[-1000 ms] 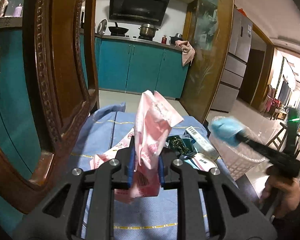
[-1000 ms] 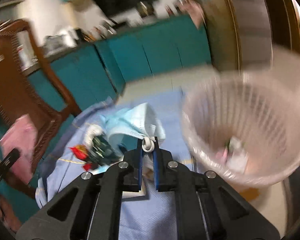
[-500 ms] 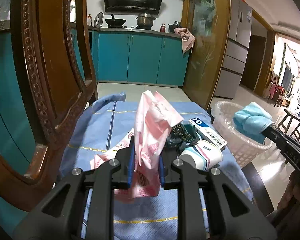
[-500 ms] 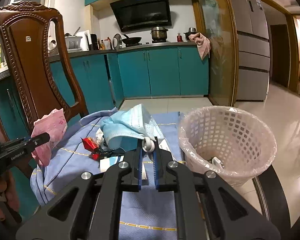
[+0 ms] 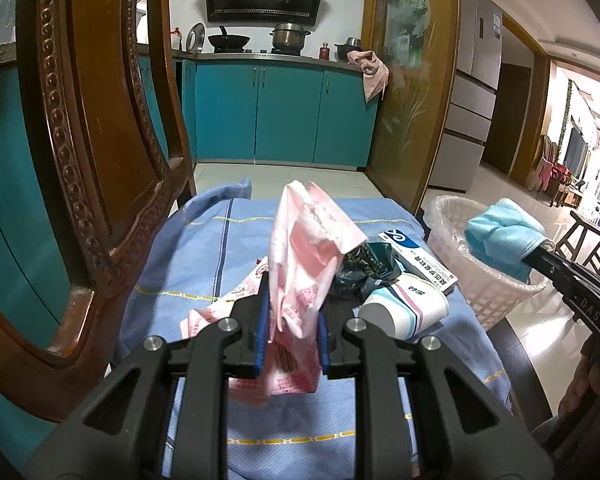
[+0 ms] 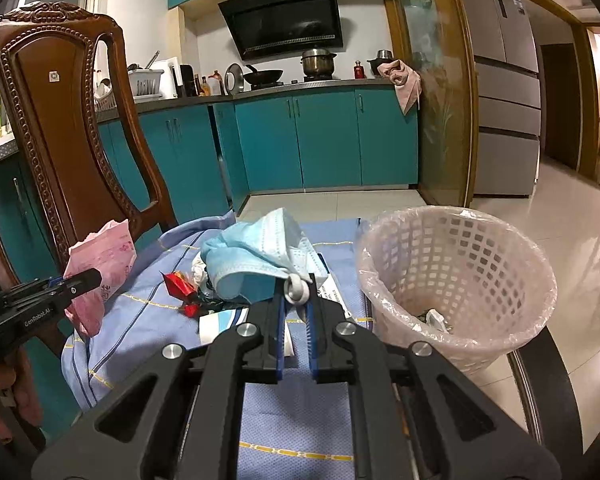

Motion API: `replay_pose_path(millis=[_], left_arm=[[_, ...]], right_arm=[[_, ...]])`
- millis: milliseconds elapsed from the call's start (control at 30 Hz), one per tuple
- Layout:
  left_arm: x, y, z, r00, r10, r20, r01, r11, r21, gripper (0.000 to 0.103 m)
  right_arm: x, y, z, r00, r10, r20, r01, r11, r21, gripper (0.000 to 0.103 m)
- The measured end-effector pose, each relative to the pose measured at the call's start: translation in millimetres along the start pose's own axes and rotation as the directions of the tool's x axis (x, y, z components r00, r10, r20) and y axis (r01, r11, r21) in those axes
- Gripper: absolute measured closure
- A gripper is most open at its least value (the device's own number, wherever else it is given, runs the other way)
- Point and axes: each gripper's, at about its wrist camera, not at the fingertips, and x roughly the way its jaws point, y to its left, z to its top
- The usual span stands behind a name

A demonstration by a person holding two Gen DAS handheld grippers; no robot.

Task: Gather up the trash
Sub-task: 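Grasp the blue face mask with the right tool while the left tool holds the pink packet, then carry the blue mask over the basket and open the right tool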

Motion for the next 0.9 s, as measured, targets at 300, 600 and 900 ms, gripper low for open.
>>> replay_pose_path(millis=[300,600,900], left_arm=[[-0.9,1.5,-1.7,1.000,-0.002,-0.001,0.002,1.000,0.001,0.083],[-1.0,0.6,-1.3,1.000,-0.001,0.000,0.001,1.000,0.001,0.083],[-1.2,0.3,-1.1,1.000,-0.002,-0.002,0.002,1.000,0.001,0.083]], right_arm=[[1.4,1.0,-0.6,1.000,0.001,-0.004,-0.001,1.000,-0.003,0.094],[2.4,0.9,-1.5,1.000,0.000,-0.006,0.000,1.000,-0.005,0.094],[2.4,-1.1,-0.5,1.000,-0.003,-0.001,0.003,1.000,0.001,0.094]])
